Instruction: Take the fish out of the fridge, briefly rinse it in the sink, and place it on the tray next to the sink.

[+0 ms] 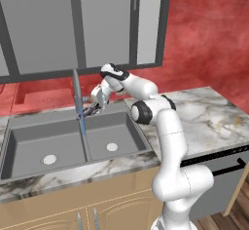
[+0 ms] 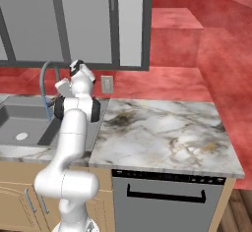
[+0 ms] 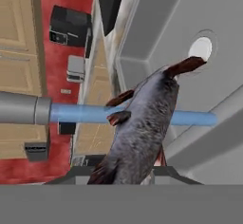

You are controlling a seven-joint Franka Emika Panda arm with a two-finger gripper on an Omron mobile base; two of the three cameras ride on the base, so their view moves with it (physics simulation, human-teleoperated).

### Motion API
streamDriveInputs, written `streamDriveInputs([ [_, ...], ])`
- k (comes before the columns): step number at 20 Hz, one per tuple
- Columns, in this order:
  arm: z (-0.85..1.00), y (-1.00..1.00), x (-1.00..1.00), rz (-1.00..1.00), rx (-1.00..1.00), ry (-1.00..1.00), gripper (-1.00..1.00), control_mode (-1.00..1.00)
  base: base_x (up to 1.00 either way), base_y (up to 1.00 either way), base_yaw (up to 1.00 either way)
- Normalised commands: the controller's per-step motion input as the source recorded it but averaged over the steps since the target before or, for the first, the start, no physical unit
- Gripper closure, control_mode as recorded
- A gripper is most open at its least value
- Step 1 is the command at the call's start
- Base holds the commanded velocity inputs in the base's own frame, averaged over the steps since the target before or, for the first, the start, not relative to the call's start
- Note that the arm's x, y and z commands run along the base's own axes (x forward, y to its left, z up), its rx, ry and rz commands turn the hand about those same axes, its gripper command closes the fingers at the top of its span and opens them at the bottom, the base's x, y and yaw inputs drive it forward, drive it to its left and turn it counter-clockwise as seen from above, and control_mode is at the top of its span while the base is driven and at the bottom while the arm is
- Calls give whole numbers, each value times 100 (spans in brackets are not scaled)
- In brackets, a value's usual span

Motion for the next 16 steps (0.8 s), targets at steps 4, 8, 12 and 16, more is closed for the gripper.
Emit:
streamDriveInputs([
  [4,0,21,-97,0,8,5,100,-100,0,0,0],
  [8,0,18,-99,0,7,2,100,-100,0,0,0],
  [12,1,7,-100,0,9,-1,100,-100,0,0,0],
  [16,23,0,-100,0,6,-19,100,-100,0,0,0],
])
